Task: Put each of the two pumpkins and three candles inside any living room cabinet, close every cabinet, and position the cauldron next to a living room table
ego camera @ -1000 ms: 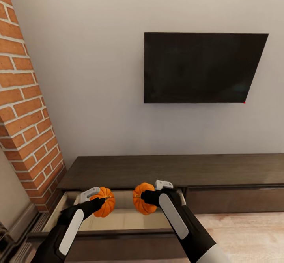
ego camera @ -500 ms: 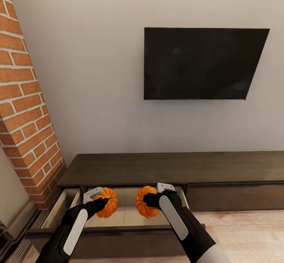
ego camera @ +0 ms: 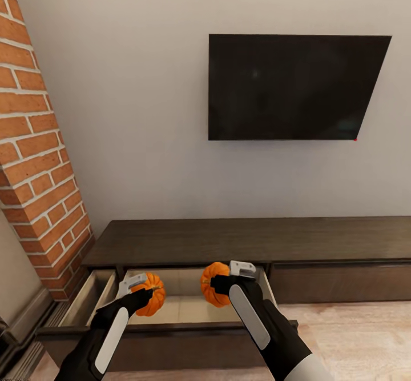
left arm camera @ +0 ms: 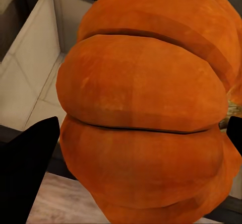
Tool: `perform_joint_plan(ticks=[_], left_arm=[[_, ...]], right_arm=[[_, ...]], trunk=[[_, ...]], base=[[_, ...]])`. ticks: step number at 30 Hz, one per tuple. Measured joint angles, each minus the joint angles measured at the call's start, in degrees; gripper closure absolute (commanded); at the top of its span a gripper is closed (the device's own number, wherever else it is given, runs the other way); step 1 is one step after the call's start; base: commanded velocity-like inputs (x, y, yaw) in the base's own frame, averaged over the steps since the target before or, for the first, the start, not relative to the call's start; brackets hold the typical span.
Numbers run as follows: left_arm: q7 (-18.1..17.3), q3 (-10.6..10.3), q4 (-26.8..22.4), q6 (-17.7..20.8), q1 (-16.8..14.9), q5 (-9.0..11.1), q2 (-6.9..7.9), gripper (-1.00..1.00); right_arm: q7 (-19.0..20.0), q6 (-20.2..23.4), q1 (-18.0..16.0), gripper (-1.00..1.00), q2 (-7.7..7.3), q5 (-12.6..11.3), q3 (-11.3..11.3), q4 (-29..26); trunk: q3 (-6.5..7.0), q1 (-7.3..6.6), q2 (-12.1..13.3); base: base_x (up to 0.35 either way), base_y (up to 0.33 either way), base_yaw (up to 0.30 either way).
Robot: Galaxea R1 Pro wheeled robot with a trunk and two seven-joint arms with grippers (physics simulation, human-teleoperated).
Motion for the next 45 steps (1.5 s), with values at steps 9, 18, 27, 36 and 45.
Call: perform_joint_plan(ticks=[9, 18, 27, 36, 45], left_arm=[[0.02, -3.67, -0.08, -0.14, 0.00, -0.15, -0.03, 1.00], [0.04, -4.04, -0.08, -0.11, 0.00, -0.28, -0.01, 1.00], [0.04, -4.04, -0.07, 0.09, 0.00, -0.24, 0.03, 1.00], [0.06, -3.95, -0.16, 0.32, 0.01, -0.22, 0.07, 1.00], [0.05, -3.95, -0.15, 0.21, 0.01, -0.22, 0.08, 1.00]], right_arm=[[0.00, -0.27, 0.00, 1.00, 0.11, 0.04, -0.17, 1.08], [0.09, -0.05, -0.13, 1.00, 0.47, -0.01, -0.23, 2.61], [0.17, 0.32, -1.02, 1.00, 0.49, -0.09, -0.24, 4.49], [0.13, 0.45, -3.79, 1.00, 0.62, -0.14, -0.34, 11.28], [0.16, 0.02, -4.20, 1.00, 0.76, -0.08, -0.20, 12.87]], trunk=[[0.00, 0.00, 0.00], [0.00, 0.00, 0.00], [0.00, 0.00, 0.00], [-0.54, 0.66, -1.19], [-2.15, 2.63, -4.80]], base=[[0.101, 0.000, 0.000], [0.163, 0.000, 0.000], [0.037, 0.000, 0.000], [0.000, 0.000, 0.000], [0.000, 0.000, 0.000]])
